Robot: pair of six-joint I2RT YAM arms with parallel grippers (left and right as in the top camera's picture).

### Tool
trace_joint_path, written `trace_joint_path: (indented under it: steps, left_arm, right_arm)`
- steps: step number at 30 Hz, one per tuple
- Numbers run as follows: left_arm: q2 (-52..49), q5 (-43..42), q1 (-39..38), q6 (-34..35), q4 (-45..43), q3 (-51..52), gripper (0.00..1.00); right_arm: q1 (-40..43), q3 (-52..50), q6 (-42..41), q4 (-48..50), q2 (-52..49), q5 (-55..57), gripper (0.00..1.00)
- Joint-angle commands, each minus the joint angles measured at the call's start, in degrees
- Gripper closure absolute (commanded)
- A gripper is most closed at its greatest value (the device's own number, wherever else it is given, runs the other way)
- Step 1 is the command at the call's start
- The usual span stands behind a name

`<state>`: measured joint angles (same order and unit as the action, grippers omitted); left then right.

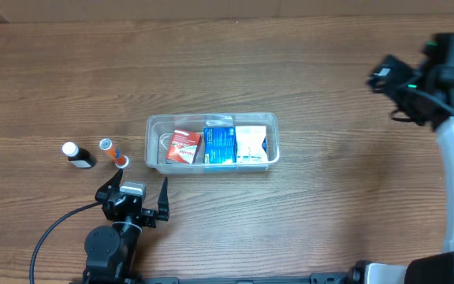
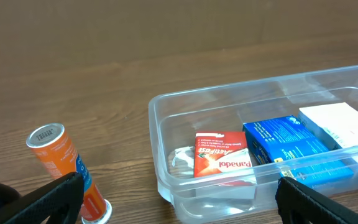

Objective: Pack container

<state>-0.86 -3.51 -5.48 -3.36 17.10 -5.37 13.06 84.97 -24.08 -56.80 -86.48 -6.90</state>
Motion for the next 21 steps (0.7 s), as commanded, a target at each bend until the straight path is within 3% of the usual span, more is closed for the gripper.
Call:
trace_joint_path:
  steps: [1, 21]
  left_arm:
    - [0.5, -0.57, 0.63, 0.57, -0.09, 0.17, 0.0]
    - [0.5, -0.57, 0.63, 0.57, -0.11, 0.17, 0.0]
  right_arm:
    - [5.64, 0.26, 0.09, -0.63, 0.55, -5.22, 0.0]
    - [6.56, 0.26, 0.09, -1.44, 0.52, -5.22, 0.0]
